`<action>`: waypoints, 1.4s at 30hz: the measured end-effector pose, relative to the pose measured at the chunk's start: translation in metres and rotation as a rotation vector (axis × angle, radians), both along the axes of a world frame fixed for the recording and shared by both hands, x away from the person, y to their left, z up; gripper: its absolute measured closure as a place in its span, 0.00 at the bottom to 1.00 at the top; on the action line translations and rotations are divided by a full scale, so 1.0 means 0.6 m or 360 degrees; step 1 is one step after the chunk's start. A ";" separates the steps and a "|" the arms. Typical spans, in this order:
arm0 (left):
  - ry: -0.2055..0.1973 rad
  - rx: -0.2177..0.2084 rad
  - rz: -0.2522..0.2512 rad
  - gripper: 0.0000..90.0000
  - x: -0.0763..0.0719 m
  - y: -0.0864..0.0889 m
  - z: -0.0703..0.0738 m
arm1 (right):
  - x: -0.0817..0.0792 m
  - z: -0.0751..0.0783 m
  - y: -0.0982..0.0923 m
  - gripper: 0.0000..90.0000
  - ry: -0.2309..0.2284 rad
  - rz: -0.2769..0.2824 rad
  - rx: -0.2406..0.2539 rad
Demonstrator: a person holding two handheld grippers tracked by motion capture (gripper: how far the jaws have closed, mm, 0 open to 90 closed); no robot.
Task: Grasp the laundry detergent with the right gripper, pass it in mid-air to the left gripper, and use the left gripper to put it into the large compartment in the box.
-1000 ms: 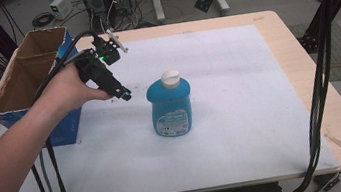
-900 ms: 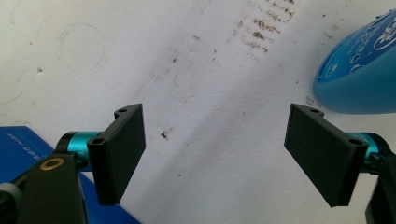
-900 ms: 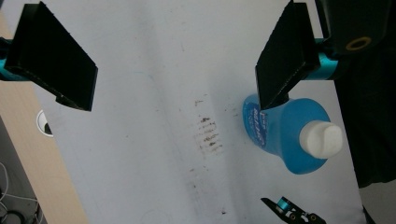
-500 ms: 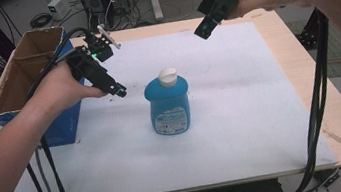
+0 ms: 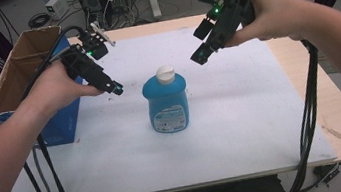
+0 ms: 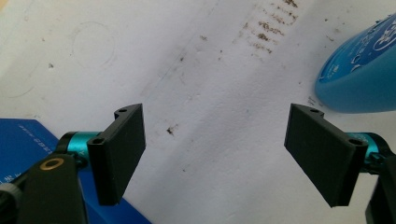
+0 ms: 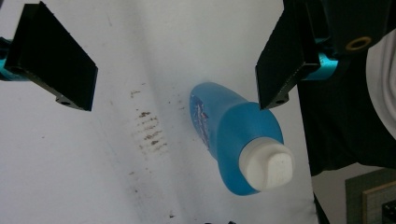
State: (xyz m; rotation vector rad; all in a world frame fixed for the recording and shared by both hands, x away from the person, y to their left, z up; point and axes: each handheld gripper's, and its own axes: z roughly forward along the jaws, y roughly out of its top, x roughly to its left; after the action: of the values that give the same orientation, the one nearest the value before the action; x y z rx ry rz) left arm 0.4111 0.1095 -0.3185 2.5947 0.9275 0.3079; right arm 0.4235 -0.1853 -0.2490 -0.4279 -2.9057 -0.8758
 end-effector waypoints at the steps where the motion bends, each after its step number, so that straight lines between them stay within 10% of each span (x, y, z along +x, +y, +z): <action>1: 0.0000 0.0000 0.0000 0.23 0.000 0.000 0.000 | -0.008 -0.010 0.001 0.14 0.0011 0.0019 0.0015; 21: -0.0006 -0.0001 0.0011 0.23 -0.001 0.005 0.005 | -0.046 -0.099 0.034 0.14 0.0087 0.0062 0.0104; 42: -0.0015 -0.0017 0.0010 0.23 -0.001 0.006 0.008 | -0.059 -0.131 0.075 0.14 0.0098 0.0095 0.0072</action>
State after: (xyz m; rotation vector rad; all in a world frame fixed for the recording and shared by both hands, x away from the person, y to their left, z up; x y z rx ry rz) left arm 0.4104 0.1134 -0.3134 2.5789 0.9320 0.3160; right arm 0.3879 -0.1404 -0.3278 -0.3557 -2.8212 -0.9012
